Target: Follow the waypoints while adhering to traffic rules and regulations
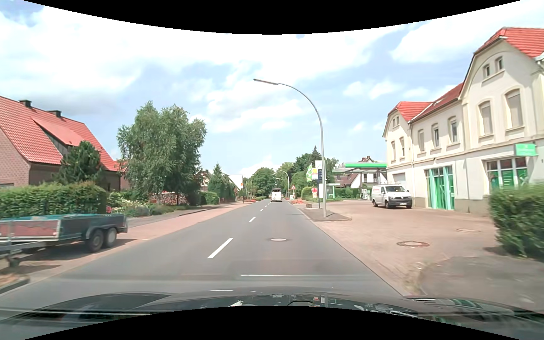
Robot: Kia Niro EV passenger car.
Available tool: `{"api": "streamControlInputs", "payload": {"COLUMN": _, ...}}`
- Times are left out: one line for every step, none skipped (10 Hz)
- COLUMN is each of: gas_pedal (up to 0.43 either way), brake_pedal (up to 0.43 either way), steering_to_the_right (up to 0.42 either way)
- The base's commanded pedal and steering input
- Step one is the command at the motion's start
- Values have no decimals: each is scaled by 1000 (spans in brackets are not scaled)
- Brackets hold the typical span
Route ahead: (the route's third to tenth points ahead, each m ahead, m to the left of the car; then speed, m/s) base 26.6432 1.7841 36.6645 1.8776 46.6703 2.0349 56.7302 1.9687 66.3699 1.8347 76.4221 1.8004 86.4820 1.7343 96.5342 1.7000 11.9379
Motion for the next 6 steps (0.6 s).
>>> {"api": "streamControlInputs", "payload": {"gas_pedal": 189, "brake_pedal": 0, "steering_to_the_right": -3}}
{"api": "streamControlInputs", "payload": {"gas_pedal": 189, "brake_pedal": 0, "steering_to_the_right": -3}}
{"api": "streamControlInputs", "payload": {"gas_pedal": 189, "brake_pedal": 0, "steering_to_the_right": -3}}
{"api": "streamControlInputs", "payload": {"gas_pedal": 189, "brake_pedal": 0, "steering_to_the_right": -3}}
{"api": "streamControlInputs", "payload": {"gas_pedal": 189, "brake_pedal": 0, "steering_to_the_right": -3}}
{"api": "streamControlInputs", "payload": {"gas_pedal": 189, "brake_pedal": 0, "steering_to_the_right": -3}}
